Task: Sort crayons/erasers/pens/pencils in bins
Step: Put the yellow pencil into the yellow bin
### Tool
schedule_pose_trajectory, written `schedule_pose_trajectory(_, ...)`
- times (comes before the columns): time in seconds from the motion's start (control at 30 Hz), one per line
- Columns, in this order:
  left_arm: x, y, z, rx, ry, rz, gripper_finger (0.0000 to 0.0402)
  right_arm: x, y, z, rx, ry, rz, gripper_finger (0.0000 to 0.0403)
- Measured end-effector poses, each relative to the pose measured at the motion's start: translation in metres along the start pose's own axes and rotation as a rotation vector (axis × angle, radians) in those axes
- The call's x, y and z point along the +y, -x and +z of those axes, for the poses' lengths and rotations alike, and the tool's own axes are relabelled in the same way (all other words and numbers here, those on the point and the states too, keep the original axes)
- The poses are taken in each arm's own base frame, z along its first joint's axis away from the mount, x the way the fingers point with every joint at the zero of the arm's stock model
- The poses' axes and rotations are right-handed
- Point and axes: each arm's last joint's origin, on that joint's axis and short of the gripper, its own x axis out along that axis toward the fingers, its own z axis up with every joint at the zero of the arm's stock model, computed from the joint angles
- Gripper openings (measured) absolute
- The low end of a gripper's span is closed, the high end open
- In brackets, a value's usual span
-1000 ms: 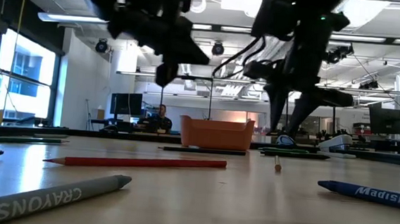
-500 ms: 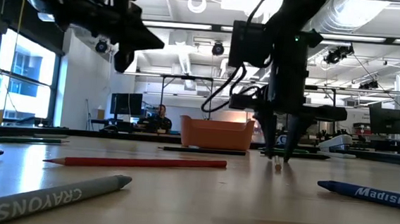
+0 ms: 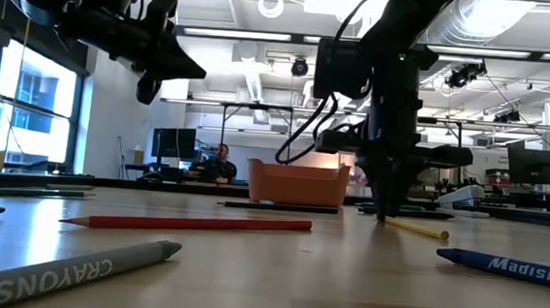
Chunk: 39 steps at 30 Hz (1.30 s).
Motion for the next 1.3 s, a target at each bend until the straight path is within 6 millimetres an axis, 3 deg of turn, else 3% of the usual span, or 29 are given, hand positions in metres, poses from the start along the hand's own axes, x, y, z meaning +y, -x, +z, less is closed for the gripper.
schedule_pose_trajectory(0.27,0.011,0.004,0.006,-0.034,-0.015,0.056,0.0000,-0.001,0.025,0.003,-0.072,0.057,0.089,0.0012)
schedule_pose_trajectory(0.57,0.014,0.005,0.007,-0.040,-0.012,0.072,0.0000,-0.009,0.066,-0.016,0.000,0.122,0.198,0.0012)
schedule_pose_trajectory(0.77,0.015,0.005,0.007,-0.036,-0.010,0.074,0.0000,-0.028,0.101,-0.056,0.054,0.198,0.221,0.0012)
schedule_pose_trajectory(1.0,0.015,0.005,0.007,-0.035,-0.025,0.074,0.0000,-0.078,0.137,-0.118,0.123,0.243,0.116,0.0012)
schedule_pose_trajectory(1.17,0.015,0.005,0.007,-0.034,-0.046,0.075,0.0000,-0.109,0.143,-0.158,0.166,0.343,0.007,0.0012)
schedule_pose_trajectory(1.3,0.015,0.005,0.006,-0.034,-0.052,0.075,0.0000,-0.128,0.137,-0.184,0.201,0.403,-0.047,0.0012)
